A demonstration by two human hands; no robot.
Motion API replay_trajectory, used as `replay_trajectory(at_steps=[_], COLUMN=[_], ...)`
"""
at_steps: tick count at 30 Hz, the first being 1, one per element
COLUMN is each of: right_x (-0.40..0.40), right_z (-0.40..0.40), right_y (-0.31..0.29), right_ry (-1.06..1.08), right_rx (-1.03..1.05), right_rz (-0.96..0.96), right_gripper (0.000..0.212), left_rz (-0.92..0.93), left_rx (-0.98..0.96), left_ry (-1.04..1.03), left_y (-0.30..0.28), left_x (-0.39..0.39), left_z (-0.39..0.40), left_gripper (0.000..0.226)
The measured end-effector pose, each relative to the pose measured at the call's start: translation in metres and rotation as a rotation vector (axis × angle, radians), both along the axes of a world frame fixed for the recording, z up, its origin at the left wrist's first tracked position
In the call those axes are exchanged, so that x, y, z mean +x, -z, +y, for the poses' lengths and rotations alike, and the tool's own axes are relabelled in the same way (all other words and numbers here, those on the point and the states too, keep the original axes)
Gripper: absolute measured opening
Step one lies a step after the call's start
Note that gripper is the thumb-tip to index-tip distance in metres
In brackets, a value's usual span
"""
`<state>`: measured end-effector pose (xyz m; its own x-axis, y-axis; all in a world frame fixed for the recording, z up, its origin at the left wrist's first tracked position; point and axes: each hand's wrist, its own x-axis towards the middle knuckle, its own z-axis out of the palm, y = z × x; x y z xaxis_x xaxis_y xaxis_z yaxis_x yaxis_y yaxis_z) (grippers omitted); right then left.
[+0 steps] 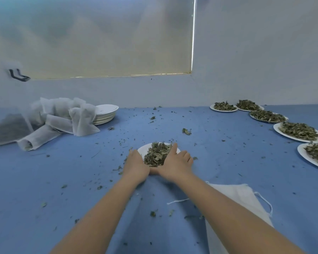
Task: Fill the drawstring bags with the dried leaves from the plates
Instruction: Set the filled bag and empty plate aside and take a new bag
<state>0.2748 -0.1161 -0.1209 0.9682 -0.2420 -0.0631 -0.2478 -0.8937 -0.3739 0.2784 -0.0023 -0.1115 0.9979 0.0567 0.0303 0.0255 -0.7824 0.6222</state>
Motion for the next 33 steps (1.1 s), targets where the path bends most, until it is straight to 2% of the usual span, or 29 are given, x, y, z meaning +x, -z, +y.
replay_trajectory(at_steps=[2, 4, 7, 12, 14, 17, 22, 26, 29, 31, 33], right_x=[-0.009, -0.021, -0.044, -0.098, -0.118, -0.137, -0.149, -0.147, -0.145, -0.144, -0.140], right_z=[-0.010, -0.022, -0.047, -0.091, -0.104, -0.118, -0.125, -0.124, -0.129, -0.132, -0.136], right_y=[-0.009, -0.023, -0.045, -0.069, -0.070, -0.060, -0.038, -0.032, -0.038, -0.049, -0.063], right_ry=[-0.028, -0.057, -0.124, -0.235, -0.255, -0.282, -0.349, -0.341, -0.375, -0.382, -0.365], right_rx=[0.025, 0.019, -0.099, -0.246, -0.327, -0.290, -0.351, -0.275, -0.218, -0.196, -0.204], right_rz=[-0.010, -0.043, -0.080, -0.034, -0.013, -0.014, -0.133, -0.225, -0.353, -0.425, -0.485], right_gripper=[0.136, 0.125, 0.094, 0.059, 0.054, 0.055, 0.036, 0.044, 0.031, 0.023, 0.019], left_rz=[-0.037, -0.085, -0.161, -0.109, -0.087, -0.071, -0.108, -0.147, -0.268, -0.354, -0.356], left_rx=[0.009, 0.010, 0.030, 0.064, 0.103, 0.140, 0.201, 0.136, 0.062, -0.040, -0.194], left_ry=[0.023, 0.076, 0.206, 0.428, 0.505, 0.550, 0.527, 0.520, 0.551, 0.562, 0.544], left_y=[-0.007, -0.016, -0.030, -0.044, -0.041, -0.028, -0.006, 0.005, -0.001, -0.014, -0.032], left_x=[-0.007, -0.016, -0.036, -0.076, -0.090, -0.103, -0.107, -0.108, -0.108, -0.106, -0.103], left_z=[-0.012, -0.026, -0.049, -0.077, -0.083, -0.088, -0.090, -0.092, -0.093, -0.093, -0.091], left_gripper=[0.031, 0.042, 0.052, 0.044, 0.040, 0.041, 0.055, 0.067, 0.077, 0.068, 0.042])
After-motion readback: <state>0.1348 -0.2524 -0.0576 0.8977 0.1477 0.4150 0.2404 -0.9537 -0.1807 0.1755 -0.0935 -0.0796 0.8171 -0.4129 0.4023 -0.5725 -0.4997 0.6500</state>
